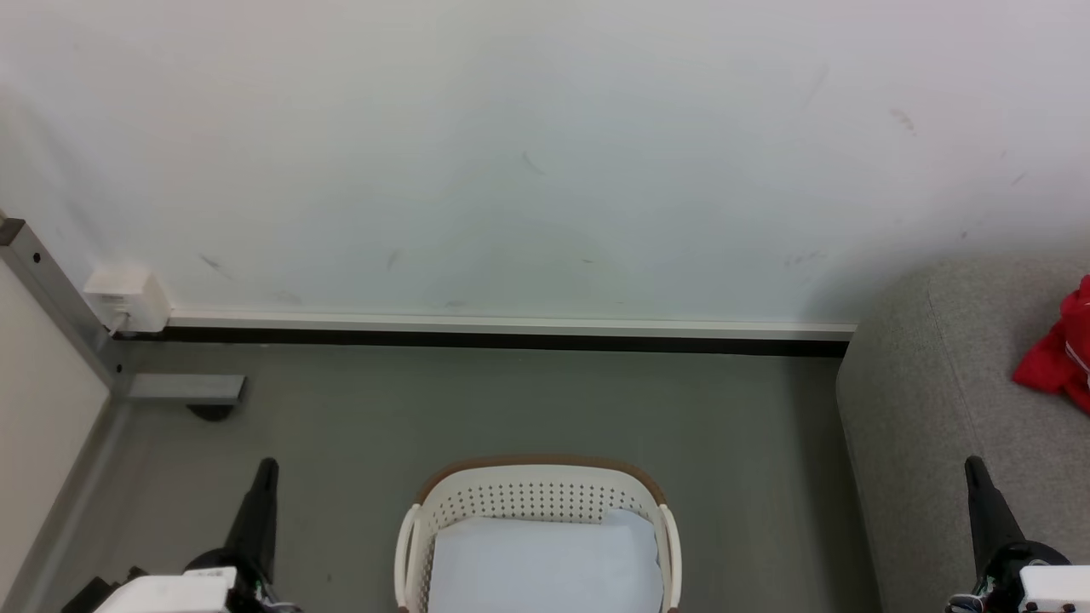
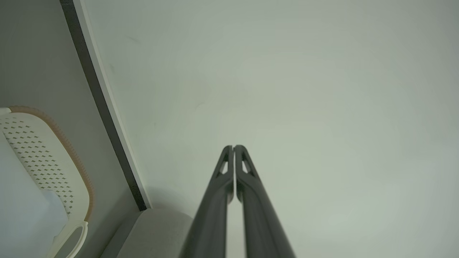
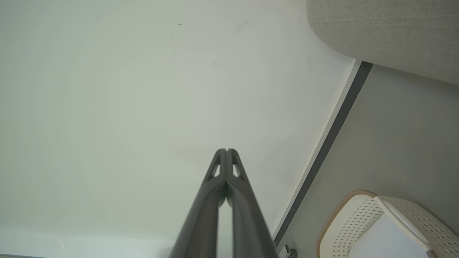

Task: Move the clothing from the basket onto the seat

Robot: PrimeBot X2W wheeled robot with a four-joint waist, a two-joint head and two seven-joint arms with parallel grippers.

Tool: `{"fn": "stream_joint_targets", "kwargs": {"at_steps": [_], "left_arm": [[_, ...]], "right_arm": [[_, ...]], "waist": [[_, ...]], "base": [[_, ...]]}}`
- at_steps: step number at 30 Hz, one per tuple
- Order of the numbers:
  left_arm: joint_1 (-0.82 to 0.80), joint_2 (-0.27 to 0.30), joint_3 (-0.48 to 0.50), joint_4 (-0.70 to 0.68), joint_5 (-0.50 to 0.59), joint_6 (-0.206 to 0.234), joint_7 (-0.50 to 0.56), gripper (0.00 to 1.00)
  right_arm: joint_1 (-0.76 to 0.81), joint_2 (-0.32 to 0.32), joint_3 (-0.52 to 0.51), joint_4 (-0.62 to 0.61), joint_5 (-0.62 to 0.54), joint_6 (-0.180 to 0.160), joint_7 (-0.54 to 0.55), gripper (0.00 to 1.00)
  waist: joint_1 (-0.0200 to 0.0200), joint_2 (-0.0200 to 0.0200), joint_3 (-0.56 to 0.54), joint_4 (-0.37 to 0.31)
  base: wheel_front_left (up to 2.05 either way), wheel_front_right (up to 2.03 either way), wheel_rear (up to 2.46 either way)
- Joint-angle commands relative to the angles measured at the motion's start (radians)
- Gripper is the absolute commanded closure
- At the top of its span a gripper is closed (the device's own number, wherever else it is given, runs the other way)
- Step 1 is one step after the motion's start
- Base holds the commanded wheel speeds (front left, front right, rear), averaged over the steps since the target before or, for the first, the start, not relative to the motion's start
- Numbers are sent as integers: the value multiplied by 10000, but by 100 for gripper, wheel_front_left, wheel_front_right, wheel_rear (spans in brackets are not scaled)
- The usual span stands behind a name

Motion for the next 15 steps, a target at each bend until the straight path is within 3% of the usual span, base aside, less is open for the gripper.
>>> {"fn": "stream_joint_targets", "kwargs": {"at_steps": [1,15], "left_arm": [[-112,18,47,-44,-162,-73,36,100],[-141,13,88,-52,-562,-97,140,100]], "right_arm": [[-126,-84,-45,-66,145,-23,34,100],[-189,-85,-54,-69,492,-24,140,100]], "waist": [[0,0,4,-3],[0,0,31,-23]], "base": [[0,0,0],[0,0,0]]}}
